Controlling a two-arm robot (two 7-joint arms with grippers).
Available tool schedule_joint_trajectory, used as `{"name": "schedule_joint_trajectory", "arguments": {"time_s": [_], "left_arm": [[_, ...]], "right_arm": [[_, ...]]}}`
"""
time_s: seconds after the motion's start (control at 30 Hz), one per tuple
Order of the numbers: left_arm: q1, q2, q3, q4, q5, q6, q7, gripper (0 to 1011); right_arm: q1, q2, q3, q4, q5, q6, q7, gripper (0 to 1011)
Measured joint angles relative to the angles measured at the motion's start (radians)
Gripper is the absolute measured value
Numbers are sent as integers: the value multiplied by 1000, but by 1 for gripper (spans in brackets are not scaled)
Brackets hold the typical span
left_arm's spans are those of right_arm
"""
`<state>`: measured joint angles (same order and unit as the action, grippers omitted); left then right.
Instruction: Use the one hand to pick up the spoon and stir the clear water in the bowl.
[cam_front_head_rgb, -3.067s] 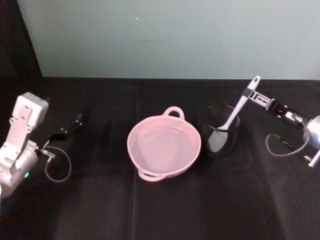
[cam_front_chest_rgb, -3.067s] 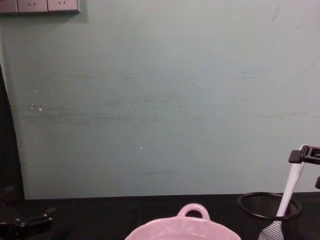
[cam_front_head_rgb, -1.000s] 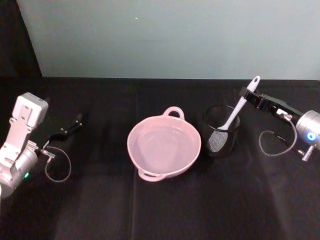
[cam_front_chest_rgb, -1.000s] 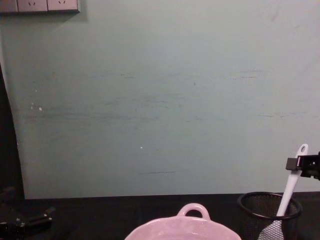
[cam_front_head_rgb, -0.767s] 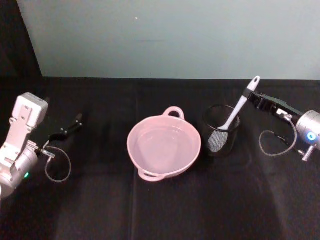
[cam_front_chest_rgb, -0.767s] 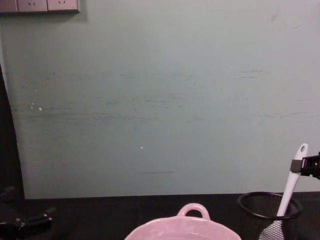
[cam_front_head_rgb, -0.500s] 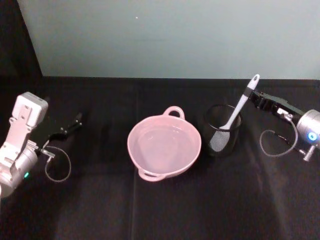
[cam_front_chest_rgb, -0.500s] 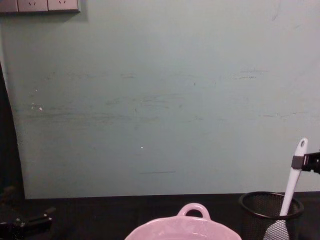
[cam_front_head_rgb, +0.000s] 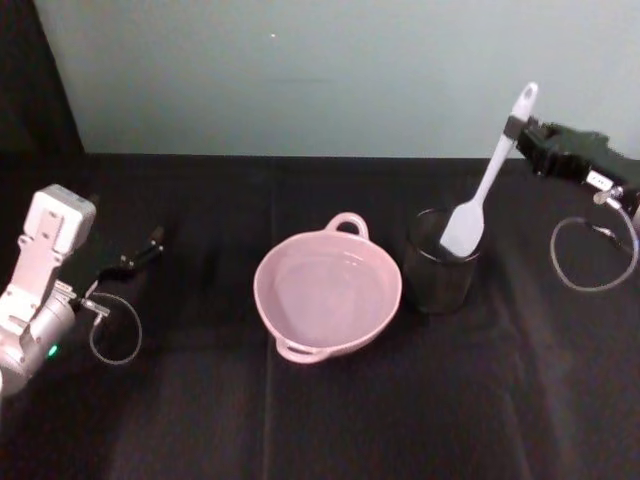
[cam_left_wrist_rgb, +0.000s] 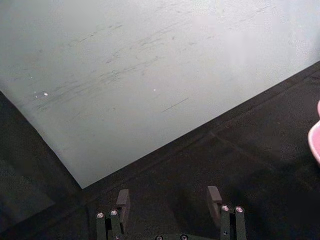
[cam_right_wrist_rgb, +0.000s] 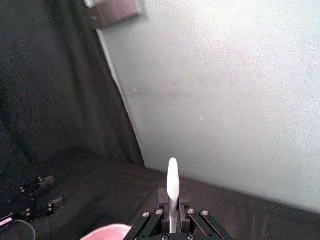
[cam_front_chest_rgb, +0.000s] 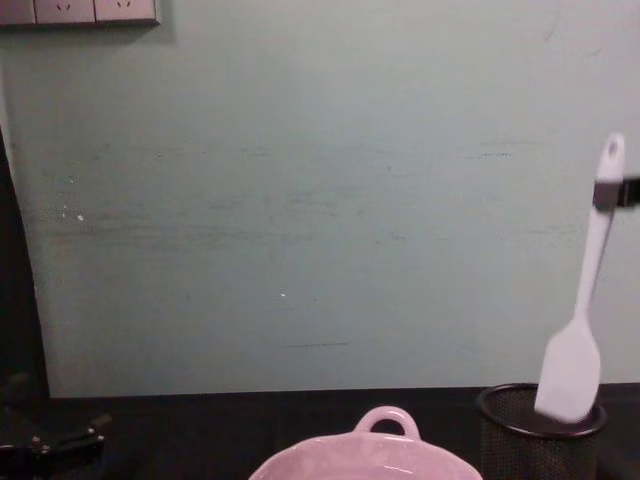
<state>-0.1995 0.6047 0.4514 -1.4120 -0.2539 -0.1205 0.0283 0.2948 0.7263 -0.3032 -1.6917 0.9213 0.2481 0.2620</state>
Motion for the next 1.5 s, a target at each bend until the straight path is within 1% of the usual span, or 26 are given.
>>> {"name": "schedule_joint_trajectory", "arguments": {"time_s": [0.03, 0.1, 0.13, 0.17, 0.2, 0.27, 0.3, 0.4, 0.43, 0.47, 0.57, 0.6, 0.63, 0.67, 0.73, 0.8, 0.87, 0.93, 0.97, 1.0, 1.17, 1.4, 1.5], "left_arm": [[0, 0, 0, 0, 0, 0, 0, 1011], [0, 0, 0, 0, 0, 0, 0, 1011], [0, 0, 0, 0, 0, 0, 0, 1011], [0, 0, 0, 0, 0, 0, 0, 1011], [0, 0, 0, 0, 0, 0, 0, 1011], [0, 0, 0, 0, 0, 0, 0, 1011], [0, 0, 0, 0, 0, 0, 0, 1011], [0, 0, 0, 0, 0, 0, 0, 1011], [0, 0, 0, 0, 0, 0, 0, 1011], [0, 0, 0, 0, 0, 0, 0, 1011], [0, 0, 0, 0, 0, 0, 0, 1011], [0, 0, 0, 0, 0, 0, 0, 1011], [0, 0, 0, 0, 0, 0, 0, 1011], [0, 0, 0, 0, 0, 0, 0, 1011], [0, 0, 0, 0, 0, 0, 0, 1011], [0, 0, 0, 0, 0, 0, 0, 1011], [0, 0, 0, 0, 0, 0, 0, 1011], [0, 0, 0, 0, 0, 0, 0, 1011], [0, 0, 0, 0, 0, 0, 0, 1011], [0, 0, 0, 0, 0, 0, 0, 1011], [0, 0, 0, 0, 0, 0, 0, 1011], [0, 0, 0, 0, 0, 0, 0, 1011], [0, 0, 0, 0, 0, 0, 0, 1011]], "right_arm": [[-1, 15, 6, -29, -17, -9, 2, 110], [-1, 27, 11, -54, -37, -20, 2, 110], [0, 36, 17, -79, -62, -33, 3, 110], [2, 40, 19, -91, -73, -39, 4, 110], [7, 44, 22, -110, -93, -53, 13, 110], [13, 45, 20, -126, -110, -63, 27, 110], [23, 42, 11, -138, -127, -69, 39, 110], [38, 26, -12, -145, -158, -75, 51, 110], [43, 18, -22, -146, -168, -76, 54, 110], [54, 1, -46, -145, -188, -79, 63, 110], [67, -28, -84, -134, -221, -86, 79, 110], [73, -46, -107, -123, -241, -92, 87, 110], [77, -56, -120, -115, -252, -96, 91, 110], [81, -77, -144, -97, -278, -107, 95, 110], [84, -101, -168, -71, -301, -121, 99, 110], [85, -122, -187, -45, -323, -139, 103, 110], [85, -157, -219, 4, -369, -183, 113, 110], [81, -179, -238, 41, -399, -218, 118, 110], [81, -179, -238, 41, -399, -218, 118, 110], [78, -189, -245, 59, -413, -235, 124, 110], [61, -213, -254, 107, -439, -278, 139, 110], [38, -230, -260, 125, -443, -288, 167, 110], [30, -247, -268, 135, -444, -288, 184, 110]]}}
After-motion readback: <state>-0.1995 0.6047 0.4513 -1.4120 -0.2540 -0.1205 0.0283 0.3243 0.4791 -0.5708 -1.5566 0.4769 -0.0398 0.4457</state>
